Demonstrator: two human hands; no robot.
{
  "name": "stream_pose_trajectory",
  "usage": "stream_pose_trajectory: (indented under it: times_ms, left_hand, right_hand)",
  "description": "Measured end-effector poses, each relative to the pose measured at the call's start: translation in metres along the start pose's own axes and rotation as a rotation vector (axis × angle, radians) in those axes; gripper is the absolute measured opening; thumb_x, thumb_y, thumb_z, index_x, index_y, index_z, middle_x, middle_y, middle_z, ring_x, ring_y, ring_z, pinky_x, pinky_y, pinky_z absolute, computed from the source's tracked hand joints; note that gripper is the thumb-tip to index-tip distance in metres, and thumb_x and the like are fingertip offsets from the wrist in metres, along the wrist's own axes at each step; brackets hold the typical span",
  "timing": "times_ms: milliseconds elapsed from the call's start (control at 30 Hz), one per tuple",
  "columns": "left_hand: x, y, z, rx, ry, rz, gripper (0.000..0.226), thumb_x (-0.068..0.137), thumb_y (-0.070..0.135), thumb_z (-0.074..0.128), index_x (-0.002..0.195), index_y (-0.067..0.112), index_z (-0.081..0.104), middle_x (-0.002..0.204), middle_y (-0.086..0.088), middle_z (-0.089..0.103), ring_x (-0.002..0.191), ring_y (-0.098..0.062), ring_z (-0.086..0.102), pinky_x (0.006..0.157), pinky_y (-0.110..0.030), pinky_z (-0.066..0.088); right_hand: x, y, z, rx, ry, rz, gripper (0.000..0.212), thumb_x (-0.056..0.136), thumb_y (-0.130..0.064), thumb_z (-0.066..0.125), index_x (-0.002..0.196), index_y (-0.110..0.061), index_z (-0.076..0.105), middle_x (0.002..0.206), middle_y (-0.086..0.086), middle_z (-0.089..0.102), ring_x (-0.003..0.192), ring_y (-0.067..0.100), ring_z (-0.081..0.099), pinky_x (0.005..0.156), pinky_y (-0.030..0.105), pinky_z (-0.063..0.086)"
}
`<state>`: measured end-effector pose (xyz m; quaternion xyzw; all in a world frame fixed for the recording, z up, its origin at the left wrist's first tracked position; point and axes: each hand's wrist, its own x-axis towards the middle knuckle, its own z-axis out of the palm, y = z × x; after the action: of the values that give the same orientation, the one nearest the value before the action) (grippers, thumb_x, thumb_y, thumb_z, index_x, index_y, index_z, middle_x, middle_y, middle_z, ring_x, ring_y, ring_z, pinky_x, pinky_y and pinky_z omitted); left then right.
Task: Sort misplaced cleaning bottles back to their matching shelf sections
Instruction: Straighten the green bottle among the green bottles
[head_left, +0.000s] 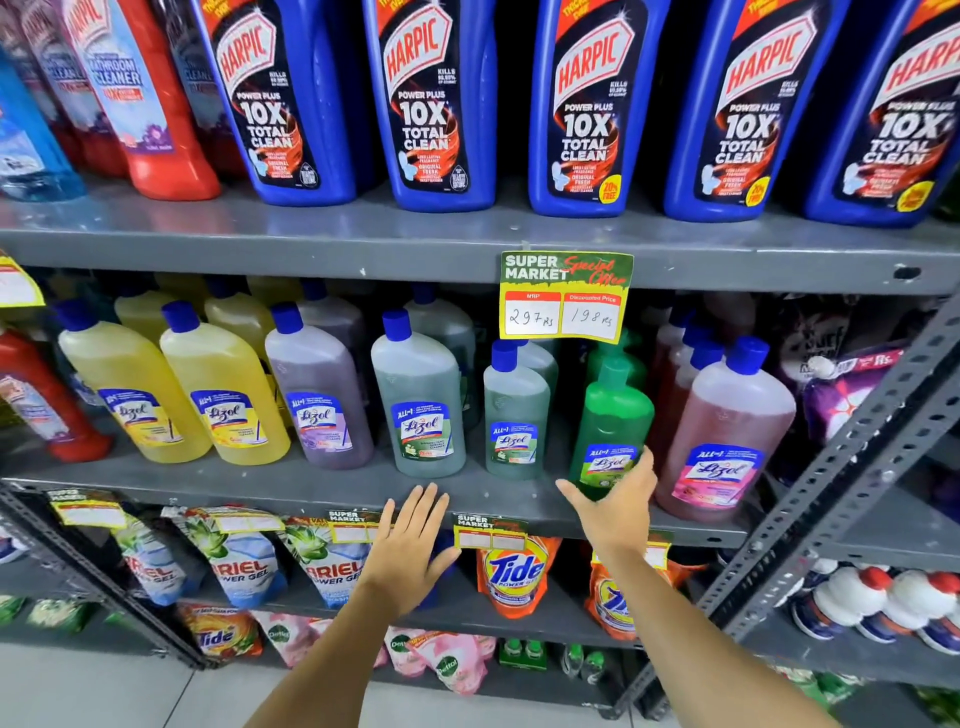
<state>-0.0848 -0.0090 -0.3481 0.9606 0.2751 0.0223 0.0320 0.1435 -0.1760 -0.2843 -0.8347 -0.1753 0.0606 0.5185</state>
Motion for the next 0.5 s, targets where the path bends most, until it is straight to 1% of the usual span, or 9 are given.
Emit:
stream_pose_trajectory:
  times_ms: [33, 67, 100, 133, 167, 233, 333, 400, 500]
  left_hand:
    - [0.000, 0.000, -0.003, -0.005, 0.005, 0.008, 0.077, 0.104, 0.060, 0.008, 0.143, 0.009, 0.049, 0.146, -0.011, 0.052, 0.132, -0.030, 0.051, 0.109, -0.051, 0.037]
    - [-0.001, 0.000, -0.007, -0.010, 0.017, 0.018, 0.077, 0.104, 0.060, 0.009, 0.143, 0.008, 0.050, 0.147, -0.010, 0.050, 0.133, -0.030, 0.050, 0.106, -0.053, 0.040]
    - [-0.002, -0.001, -0.013, -0.012, 0.033, 0.029, 0.077, 0.104, 0.061, 0.009, 0.145, 0.008, 0.048, 0.149, -0.010, 0.048, 0.135, -0.030, 0.047, 0.107, -0.053, 0.040]
    - [-0.004, -0.001, -0.020, -0.013, 0.062, 0.046, 0.076, 0.105, 0.060, 0.010, 0.146, 0.008, 0.047, 0.151, -0.010, 0.045, 0.139, -0.029, 0.042, 0.111, -0.052, 0.035]
    - [-0.006, -0.002, -0.028, -0.019, 0.102, 0.066, 0.075, 0.105, 0.060, 0.010, 0.147, 0.008, 0.045, 0.154, -0.010, 0.041, 0.142, -0.027, 0.036, 0.114, -0.050, 0.027]
    - [-0.009, -0.004, -0.053, -0.062, 0.187, 0.112, 0.073, 0.105, 0.059, 0.012, 0.150, 0.009, 0.040, 0.160, -0.007, 0.030, 0.147, -0.021, 0.024, 0.116, -0.046, 0.014]
    - [-0.013, -0.019, -0.103, -0.108, 0.330, 0.179, 0.067, 0.106, 0.056, 0.017, 0.153, 0.011, 0.035, 0.164, -0.002, 0.018, 0.149, -0.016, 0.020, 0.118, -0.044, 0.012]
    - [-0.017, -0.035, -0.141, -0.123, 0.427, 0.223, 0.064, 0.105, 0.052, 0.024, 0.152, 0.011, 0.036, 0.164, -0.003, 0.018, 0.149, -0.017, 0.019, 0.120, -0.041, 0.013]
    - [-0.035, -0.070, -0.194, -0.119, 0.547, 0.240, 0.061, 0.104, 0.047, 0.033, 0.151, 0.008, 0.038, 0.163, -0.006, 0.023, 0.149, -0.019, 0.020, 0.121, -0.041, 0.013]
  right_hand:
    - [-0.012, 0.003, -0.001, -0.007, 0.022, -0.029, 0.119, 0.067, -0.040, 0.087, 0.154, -0.014, 0.010, 0.155, 0.014, 0.027, 0.140, 0.031, 0.035, 0.109, 0.048, 0.039]
    - [-0.026, 0.005, -0.002, -0.012, 0.059, -0.066, 0.114, 0.071, -0.040, 0.084, 0.154, -0.013, 0.010, 0.157, 0.014, 0.024, 0.145, 0.029, 0.028, 0.114, 0.049, 0.036]
    - [-0.042, 0.006, -0.004, -0.020, 0.099, -0.118, 0.105, 0.077, -0.040, 0.079, 0.153, -0.011, 0.013, 0.157, 0.015, 0.024, 0.146, 0.030, 0.026, 0.115, 0.051, 0.035]
    - [-0.055, 0.006, -0.005, -0.043, 0.139, -0.187, 0.093, 0.083, -0.039, 0.073, 0.152, -0.009, 0.018, 0.156, 0.016, 0.027, 0.146, 0.031, 0.026, 0.113, 0.054, 0.036]
    - [-0.066, 0.002, -0.007, -0.081, 0.175, -0.267, 0.081, 0.089, -0.038, 0.066, 0.150, -0.008, 0.023, 0.156, 0.017, 0.028, 0.147, 0.032, 0.026, 0.112, 0.056, 0.037]
    - [-0.075, -0.013, -0.012, -0.154, 0.232, -0.432, 0.066, 0.094, -0.037, 0.055, 0.146, -0.004, 0.030, 0.157, 0.020, 0.028, 0.149, 0.035, 0.020, 0.117, 0.059, 0.027]
    - [-0.069, -0.070, -0.024, -0.143, 0.325, -0.662, 0.063, 0.092, -0.032, 0.053, 0.145, -0.003, 0.033, 0.158, 0.022, 0.025, 0.151, 0.037, 0.013, 0.121, 0.055, 0.011]
    - [-0.063, -0.120, -0.030, -0.100, 0.405, -0.784, 0.062, 0.092, -0.026, 0.055, 0.144, -0.002, 0.034, 0.157, 0.026, 0.026, 0.150, 0.041, 0.014, 0.122, 0.054, 0.008]
    - [-0.067, -0.192, -0.018, -0.003, 0.485, -0.911, 0.058, 0.094, -0.024, 0.054, 0.143, 0.001, 0.038, 0.154, 0.027, 0.028, 0.149, 0.043, 0.015, 0.121, 0.058, 0.010]
